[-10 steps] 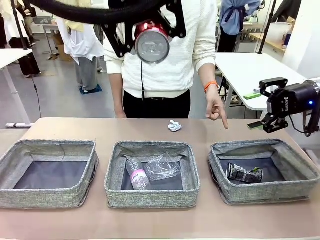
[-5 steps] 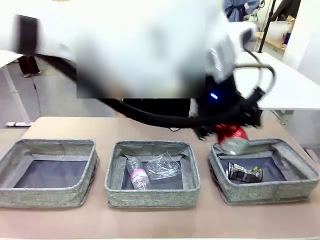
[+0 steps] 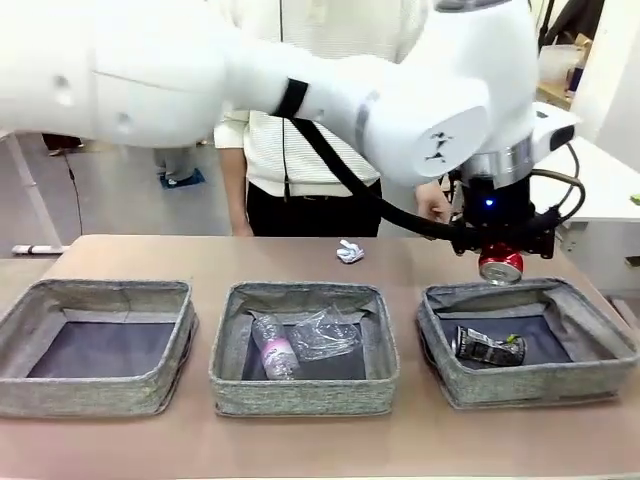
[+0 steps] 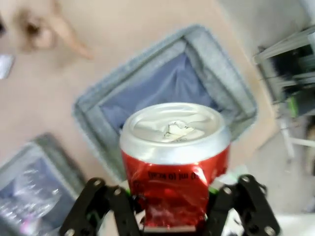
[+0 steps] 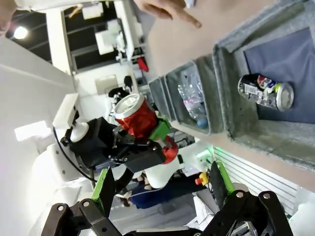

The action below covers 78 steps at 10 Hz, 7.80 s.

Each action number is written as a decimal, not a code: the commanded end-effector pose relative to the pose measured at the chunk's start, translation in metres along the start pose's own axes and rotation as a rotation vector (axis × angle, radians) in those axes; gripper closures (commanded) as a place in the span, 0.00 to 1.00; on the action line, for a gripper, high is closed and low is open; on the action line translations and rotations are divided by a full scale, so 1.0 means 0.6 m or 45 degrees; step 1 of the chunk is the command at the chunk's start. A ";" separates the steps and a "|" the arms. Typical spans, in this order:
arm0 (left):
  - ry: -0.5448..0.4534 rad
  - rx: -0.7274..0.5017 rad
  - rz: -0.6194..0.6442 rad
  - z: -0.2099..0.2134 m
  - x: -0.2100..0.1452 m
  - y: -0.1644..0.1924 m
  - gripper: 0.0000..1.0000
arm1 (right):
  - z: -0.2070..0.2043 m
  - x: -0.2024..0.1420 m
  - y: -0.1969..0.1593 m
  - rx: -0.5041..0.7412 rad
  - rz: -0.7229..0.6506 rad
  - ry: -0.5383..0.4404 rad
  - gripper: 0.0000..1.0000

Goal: Sort the waste into the appropriate baskets.
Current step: Place the picked waste into the Fabric basket indicated by the person, then pick up the waste item pointed out by the person.

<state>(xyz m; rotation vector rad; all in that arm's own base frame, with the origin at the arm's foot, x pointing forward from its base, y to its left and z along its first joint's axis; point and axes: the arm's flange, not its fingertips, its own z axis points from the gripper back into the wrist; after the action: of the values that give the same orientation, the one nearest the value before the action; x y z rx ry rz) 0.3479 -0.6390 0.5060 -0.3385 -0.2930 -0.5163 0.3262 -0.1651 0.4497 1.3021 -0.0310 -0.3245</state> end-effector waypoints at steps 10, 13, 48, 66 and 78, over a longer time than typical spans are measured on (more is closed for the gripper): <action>0.039 0.023 0.055 -0.008 0.031 -0.042 0.00 | 0.023 -0.004 0.004 -0.003 0.014 -0.028 0.00; 0.043 0.019 0.082 -0.004 0.025 -0.031 0.00 | 0.023 -0.004 0.004 -0.003 0.014 -0.028 0.00; -0.117 -1.617 0.661 0.437 -0.609 0.848 0.00 | -0.256 0.149 0.184 0.064 0.202 0.689 0.00; -0.117 -1.617 0.661 0.437 -0.609 0.848 0.00 | -0.675 0.289 0.161 -1.290 0.507 -0.014 0.00; -0.117 -1.617 0.661 0.437 -0.609 0.848 0.00 | -0.753 0.334 0.010 -0.869 0.944 -0.294 0.00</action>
<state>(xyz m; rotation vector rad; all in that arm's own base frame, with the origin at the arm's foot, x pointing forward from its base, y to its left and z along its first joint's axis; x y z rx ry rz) 0.2629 0.0349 0.4879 -1.6056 0.0965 -0.0883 0.6114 0.2112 0.3105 0.4851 -0.4960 0.1064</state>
